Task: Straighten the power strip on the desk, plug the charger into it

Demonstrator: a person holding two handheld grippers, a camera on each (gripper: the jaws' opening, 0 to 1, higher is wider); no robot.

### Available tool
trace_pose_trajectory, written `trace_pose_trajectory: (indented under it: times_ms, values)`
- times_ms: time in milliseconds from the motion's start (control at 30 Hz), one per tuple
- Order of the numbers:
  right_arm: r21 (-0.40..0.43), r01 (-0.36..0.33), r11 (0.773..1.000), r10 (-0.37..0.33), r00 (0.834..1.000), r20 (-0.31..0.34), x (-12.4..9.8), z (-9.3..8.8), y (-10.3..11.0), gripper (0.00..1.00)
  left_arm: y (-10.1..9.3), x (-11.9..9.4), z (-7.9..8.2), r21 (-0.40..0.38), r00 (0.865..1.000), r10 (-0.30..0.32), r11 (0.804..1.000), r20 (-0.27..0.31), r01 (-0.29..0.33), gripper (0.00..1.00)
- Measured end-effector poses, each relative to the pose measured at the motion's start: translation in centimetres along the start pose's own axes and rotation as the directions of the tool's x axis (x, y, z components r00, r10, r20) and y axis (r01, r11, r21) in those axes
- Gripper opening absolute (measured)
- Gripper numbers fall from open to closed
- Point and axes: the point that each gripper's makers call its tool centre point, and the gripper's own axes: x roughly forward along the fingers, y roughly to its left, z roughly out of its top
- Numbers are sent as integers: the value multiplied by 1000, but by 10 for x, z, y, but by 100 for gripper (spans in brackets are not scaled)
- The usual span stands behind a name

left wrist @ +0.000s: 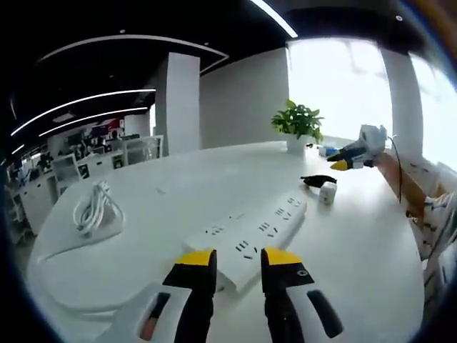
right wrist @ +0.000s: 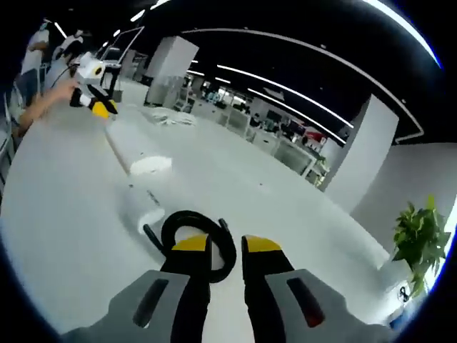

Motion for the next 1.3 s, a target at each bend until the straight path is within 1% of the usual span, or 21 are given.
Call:
trace_pose_trajectory:
  times_ms: [33, 67, 100, 133, 233, 333, 400, 533, 600, 700, 833, 867, 900, 1000, 1033, 1100, 1133, 1167, 1200, 1267, 1300]
  values:
    - [-31, -21, 999, 20, 1000, -12, 0, -1, 6, 18, 2, 0, 0, -3, 1000, 5, 1000, 2, -5, 25]
    - [-44, -35, 998, 34, 999, -21, 1, -1, 9, 18, 2, -1, 1, -5, 1000, 8, 1000, 3, -8, 25]
    - [-71, -79, 994, 76, 996, -51, 3, -5, 19, 18, 3, -1, 1, -8, 1000, 11, 1000, 4, -10, 25]
    - [-89, -103, 991, 95, 992, -85, 4, -9, 23, 19, 4, 0, 1, -8, 1000, 11, 1000, 4, -11, 25]
    - [-145, -151, 978, 126, 978, -167, 9, -19, 27, 19, 3, 1, 1, -6, 1000, 8, 1000, 2, -8, 25]
    - [-146, -184, 972, 152, 967, -207, 12, -23, 26, 18, 0, 2, -2, 1, 1000, 1, 1000, -8, -1, 25]
    - [-159, -200, 967, 162, 962, -220, 14, -23, 26, 18, -2, 3, -2, 10, 1000, -2, 1000, -11, 2, 25]
    - [-183, -239, 954, 187, 947, -262, 18, -24, 29, 18, -5, 2, -3, 14, 1000, -8, 1000, -10, 8, 25]
    - [-187, -252, 950, 197, 942, -271, 20, -24, 30, 17, -4, 2, -2, 17, 1000, -7, 1000, -10, 7, 25]
    - [-146, -269, 952, 219, 933, -287, 22, -23, 33, 16, -5, 2, -2, 16, 1000, -9, 1000, -7, 9, 25]
    - [-80, -258, 963, 225, 930, -290, 24, -17, 40, 15, -7, 2, -2, 16, 1000, -16, 1000, -5, 16, 25]
    - [-75, -258, 963, 226, 930, -291, 25, -16, 41, 14, -8, 2, -1, 14, 1000, -20, 1000, -3, 20, 25]
    - [-17, -242, 970, 227, 929, -294, 25, -15, 46, 14, -9, 1, -1, 13, 1000, -22, 1000, -3, 22, 25]
    - [91, -190, 978, 209, 921, -328, 26, -12, 49, 13, -11, 1, -2, 18, 1000, -23, 1000, -3, 23, 25]
    - [125, -161, 979, 195, 921, -337, 27, -11, 49, 13, -11, 1, -2, 18, 1000, -24, 1000, -3, 24, 25]
    - [172, -79, 982, 135, 929, -344, 32, -5, 48, 14, -12, 1, -1, 16, 1000, -26, 1000, -1, 26, 25]
    - [186, -59, 981, 120, 935, -335, 33, -1, 51, 13, -12, 1, -1, 15, 1000, -27, 1000, 1, 27, 25]
    - [163, -87, 983, 135, 940, -314, 34, 4, 58, 13, -12, 1, -1, 14, 1000, -29, 999, 2, 29, 25]
    - [158, -118, 980, 155, 957, -246, 38, 14, 67, 12, -12, 1, -1, 15, 1000, -29, 999, 2, 29, 25]
    - [180, -157, 971, 192, 962, -195, 40, 23, 78, 11, -13, 1, -1, 20, 1000, -30, 999, 2, 30, 25]
    - [174, -167, 971, 201, 959, -200, 40, 23, 81, 11, -14, 1, -1, 21, 1000, -32, 999, 2, 32, 25]
